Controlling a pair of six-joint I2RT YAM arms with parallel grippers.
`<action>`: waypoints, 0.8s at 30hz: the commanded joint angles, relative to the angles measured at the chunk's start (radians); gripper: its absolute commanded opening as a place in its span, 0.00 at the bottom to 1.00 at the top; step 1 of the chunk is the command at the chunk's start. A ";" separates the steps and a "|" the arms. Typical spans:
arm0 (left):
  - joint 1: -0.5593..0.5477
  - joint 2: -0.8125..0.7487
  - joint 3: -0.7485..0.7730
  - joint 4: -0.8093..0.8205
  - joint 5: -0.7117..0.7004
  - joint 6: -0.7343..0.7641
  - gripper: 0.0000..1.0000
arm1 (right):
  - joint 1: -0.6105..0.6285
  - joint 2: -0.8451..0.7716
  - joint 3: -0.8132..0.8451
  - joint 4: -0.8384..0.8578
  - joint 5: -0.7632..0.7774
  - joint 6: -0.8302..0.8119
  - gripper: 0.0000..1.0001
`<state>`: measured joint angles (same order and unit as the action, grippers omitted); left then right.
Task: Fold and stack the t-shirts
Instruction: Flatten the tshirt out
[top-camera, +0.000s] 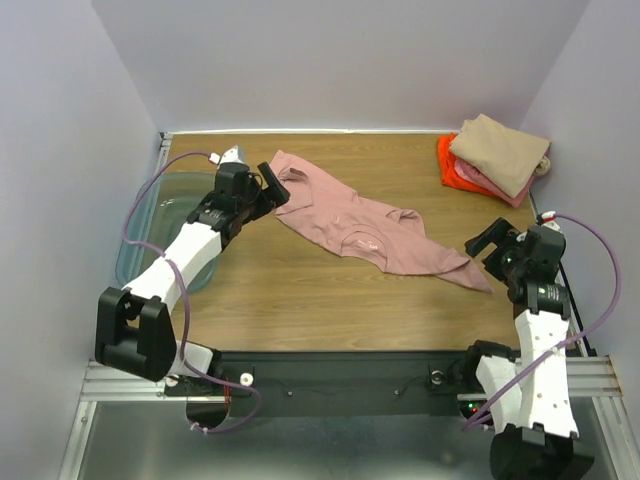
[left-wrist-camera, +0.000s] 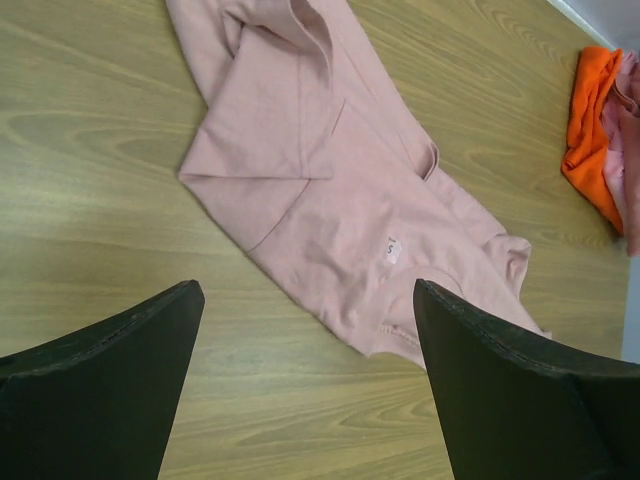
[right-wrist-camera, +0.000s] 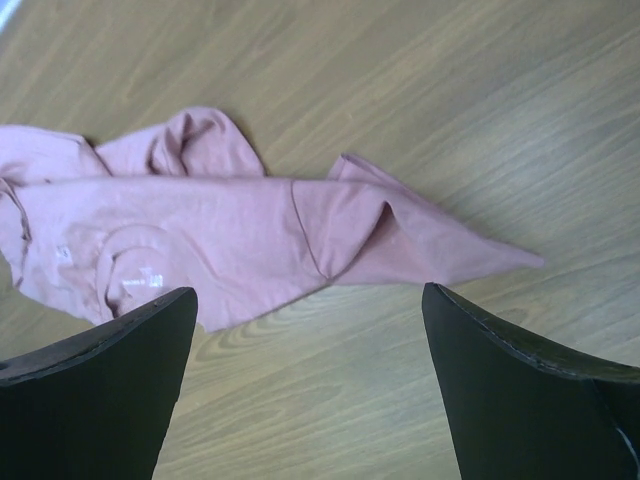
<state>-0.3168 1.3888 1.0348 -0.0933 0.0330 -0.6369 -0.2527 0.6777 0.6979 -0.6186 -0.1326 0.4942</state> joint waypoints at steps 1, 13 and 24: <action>-0.001 -0.010 -0.109 0.087 0.029 -0.012 0.98 | 0.010 0.049 -0.050 0.066 -0.100 0.030 1.00; -0.030 0.301 -0.088 0.228 0.098 -0.093 0.96 | 0.012 0.204 -0.218 0.358 -0.318 0.098 1.00; -0.031 0.506 0.053 0.201 0.042 -0.130 0.74 | 0.027 0.338 -0.225 0.507 -0.282 0.116 0.99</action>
<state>-0.3450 1.8397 1.0504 0.1493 0.1143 -0.7570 -0.2398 0.9787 0.4736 -0.2314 -0.4183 0.5919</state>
